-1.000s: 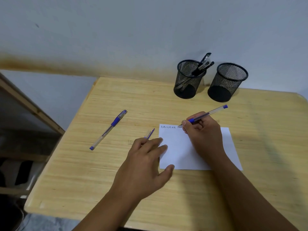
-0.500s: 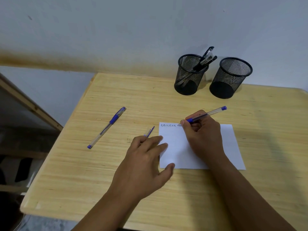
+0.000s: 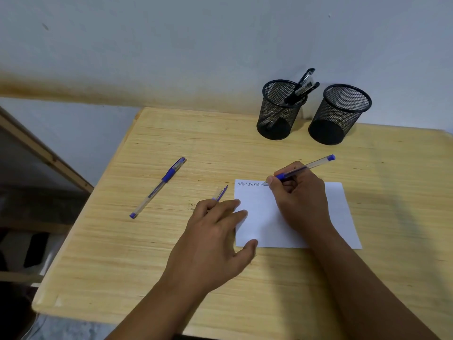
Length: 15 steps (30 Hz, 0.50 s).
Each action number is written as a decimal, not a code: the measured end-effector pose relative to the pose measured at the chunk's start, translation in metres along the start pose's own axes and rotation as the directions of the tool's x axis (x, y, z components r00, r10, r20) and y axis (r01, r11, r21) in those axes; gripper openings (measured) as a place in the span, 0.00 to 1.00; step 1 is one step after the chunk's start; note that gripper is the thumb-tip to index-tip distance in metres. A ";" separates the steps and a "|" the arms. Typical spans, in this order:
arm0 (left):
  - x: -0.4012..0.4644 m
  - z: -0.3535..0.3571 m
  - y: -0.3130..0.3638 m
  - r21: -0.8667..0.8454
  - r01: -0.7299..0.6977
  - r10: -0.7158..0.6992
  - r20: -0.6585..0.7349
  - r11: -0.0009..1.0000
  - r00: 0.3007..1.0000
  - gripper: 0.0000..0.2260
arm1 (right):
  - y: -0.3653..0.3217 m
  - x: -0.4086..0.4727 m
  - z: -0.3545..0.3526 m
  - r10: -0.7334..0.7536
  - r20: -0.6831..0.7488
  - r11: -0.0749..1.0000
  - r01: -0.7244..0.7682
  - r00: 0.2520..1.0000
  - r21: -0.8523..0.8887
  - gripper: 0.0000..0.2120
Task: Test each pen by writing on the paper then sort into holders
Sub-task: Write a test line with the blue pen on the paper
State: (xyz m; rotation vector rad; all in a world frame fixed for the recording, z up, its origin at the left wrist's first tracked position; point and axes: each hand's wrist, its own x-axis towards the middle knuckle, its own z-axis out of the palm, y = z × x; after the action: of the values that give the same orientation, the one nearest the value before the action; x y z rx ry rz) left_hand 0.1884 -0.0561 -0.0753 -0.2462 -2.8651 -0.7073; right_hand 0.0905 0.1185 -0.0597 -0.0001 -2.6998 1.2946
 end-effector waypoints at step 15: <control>0.000 0.000 0.000 -0.005 0.005 -0.005 0.000 1.000 1.000 0.24 | 0.000 0.000 0.000 0.018 -0.005 1.000 -0.018 1.000 -0.002 0.04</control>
State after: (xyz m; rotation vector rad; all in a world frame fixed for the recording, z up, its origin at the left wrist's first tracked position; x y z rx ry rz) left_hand 0.1884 -0.0561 -0.0757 -0.2395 -2.8652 -0.7148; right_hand 0.0903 0.1183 -0.0596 -0.0283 -2.7031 1.2947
